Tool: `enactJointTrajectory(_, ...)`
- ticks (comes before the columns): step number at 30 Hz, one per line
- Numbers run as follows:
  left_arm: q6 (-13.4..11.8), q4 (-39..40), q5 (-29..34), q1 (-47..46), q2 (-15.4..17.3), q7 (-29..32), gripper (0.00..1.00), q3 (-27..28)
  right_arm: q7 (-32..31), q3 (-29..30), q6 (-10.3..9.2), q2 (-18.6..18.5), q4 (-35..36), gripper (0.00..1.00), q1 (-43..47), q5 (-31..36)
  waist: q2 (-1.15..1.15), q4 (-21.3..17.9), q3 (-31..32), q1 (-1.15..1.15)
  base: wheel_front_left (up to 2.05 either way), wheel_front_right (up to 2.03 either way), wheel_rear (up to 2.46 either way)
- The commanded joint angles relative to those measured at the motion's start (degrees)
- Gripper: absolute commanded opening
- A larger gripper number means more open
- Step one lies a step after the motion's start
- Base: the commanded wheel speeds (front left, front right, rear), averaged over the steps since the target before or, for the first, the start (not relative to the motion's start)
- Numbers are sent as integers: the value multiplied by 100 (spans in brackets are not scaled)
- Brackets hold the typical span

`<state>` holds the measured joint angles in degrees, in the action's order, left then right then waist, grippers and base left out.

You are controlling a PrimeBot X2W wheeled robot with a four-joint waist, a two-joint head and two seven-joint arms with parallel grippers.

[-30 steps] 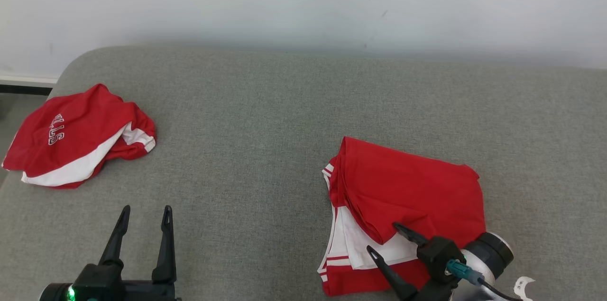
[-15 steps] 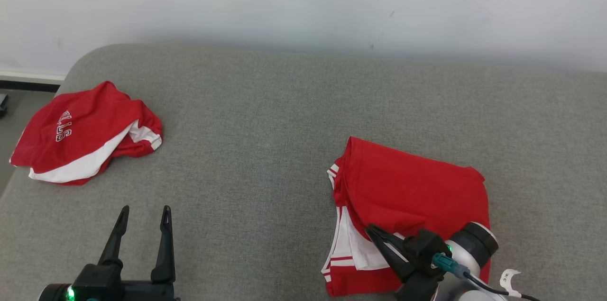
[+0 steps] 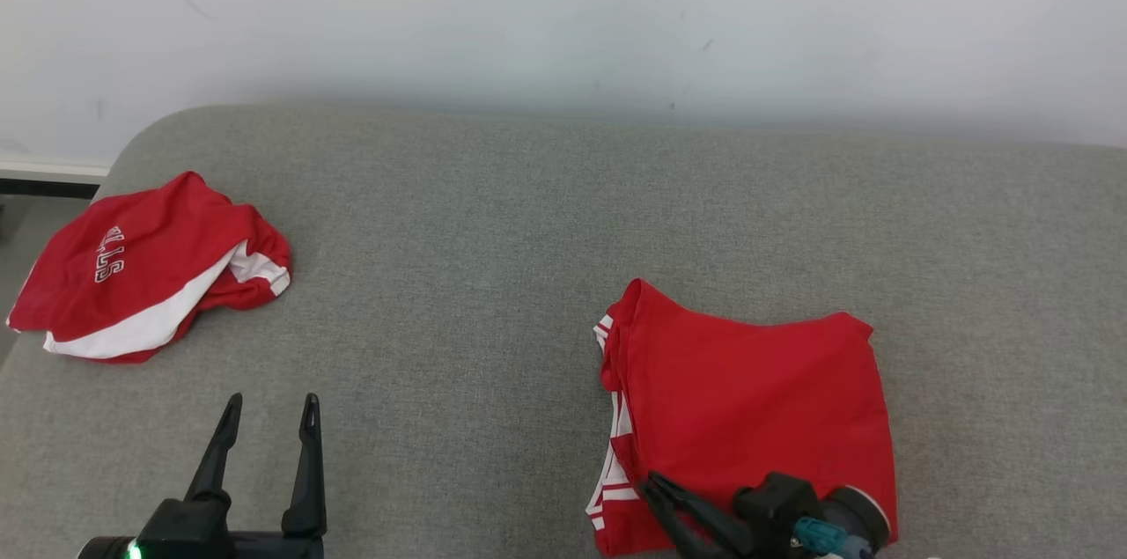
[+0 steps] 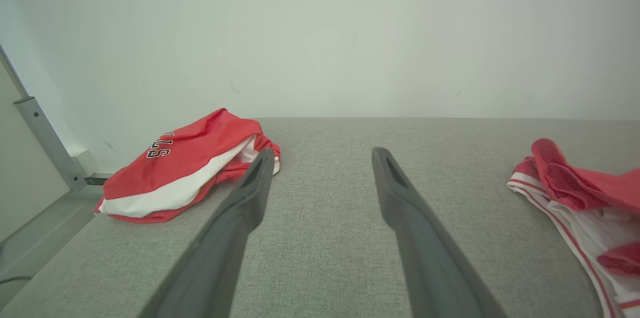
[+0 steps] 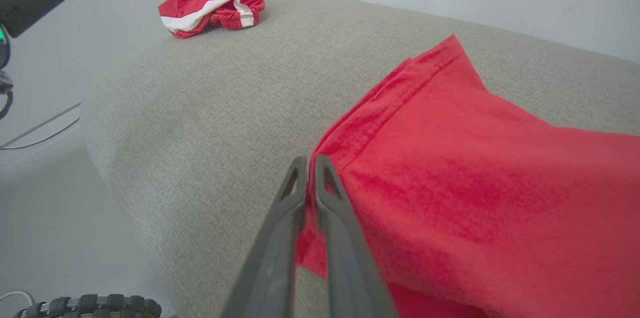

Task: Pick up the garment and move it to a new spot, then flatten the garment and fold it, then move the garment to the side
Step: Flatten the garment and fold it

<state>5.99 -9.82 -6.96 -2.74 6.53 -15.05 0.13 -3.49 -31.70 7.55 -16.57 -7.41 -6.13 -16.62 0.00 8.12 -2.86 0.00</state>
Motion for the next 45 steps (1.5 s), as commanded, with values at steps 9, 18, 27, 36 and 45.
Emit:
enactJointTrajectory(9,-26,-13,20,215,85,-17,100,93,589,459,-15,316,37,100,158,-276,0,-210,259,0,0,0,0)
enactJointTrajectory(18,-92,67,9,416,121,-17,100,199,1199,1938,-15,614,316,100,454,-46,0,-566,392,0,0,0,0)
enactJointTrajectory(27,-96,63,7,456,145,-17,100,205,1383,3026,-15,931,349,100,832,237,0,-805,369,0,0,0,0)
enactJointTrajectory(36,-139,32,31,444,106,-17,100,196,1545,3215,-15,1136,201,100,967,320,0,-900,364,0,0,0,0)
enactJointTrajectory(45,-138,0,87,436,85,-17,100,156,1746,3287,-15,1261,-166,100,849,433,0,-893,375,0,0,0,0)
